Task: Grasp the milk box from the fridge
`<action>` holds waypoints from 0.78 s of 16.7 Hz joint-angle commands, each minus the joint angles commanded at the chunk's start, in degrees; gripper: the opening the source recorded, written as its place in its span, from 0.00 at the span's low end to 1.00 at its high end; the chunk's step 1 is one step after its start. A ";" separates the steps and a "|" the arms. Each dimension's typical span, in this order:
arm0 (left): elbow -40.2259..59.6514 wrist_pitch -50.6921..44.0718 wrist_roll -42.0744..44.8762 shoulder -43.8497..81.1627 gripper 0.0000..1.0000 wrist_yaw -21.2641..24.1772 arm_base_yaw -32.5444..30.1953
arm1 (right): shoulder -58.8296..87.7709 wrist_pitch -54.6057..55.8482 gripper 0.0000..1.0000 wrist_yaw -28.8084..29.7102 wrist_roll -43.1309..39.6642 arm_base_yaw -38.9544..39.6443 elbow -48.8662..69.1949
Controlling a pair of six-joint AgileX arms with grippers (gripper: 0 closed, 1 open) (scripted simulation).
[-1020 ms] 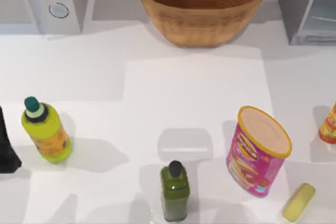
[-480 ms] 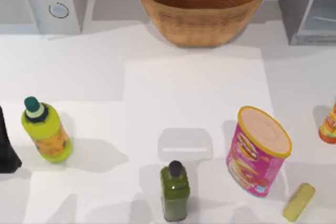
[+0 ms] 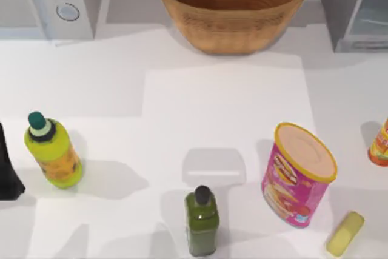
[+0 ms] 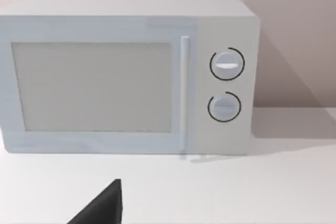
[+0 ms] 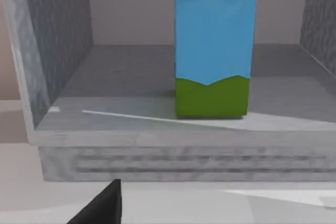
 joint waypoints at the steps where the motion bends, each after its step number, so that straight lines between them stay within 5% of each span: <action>1: 0.00 0.00 0.00 0.00 1.00 0.00 0.00 | 2.24 2.25 1.00 -0.68 0.04 -0.70 0.37; 13: 0.00 0.00 0.00 0.00 1.00 0.00 0.00 | 8.86 2.26 1.00 0.92 -0.20 0.52 7.10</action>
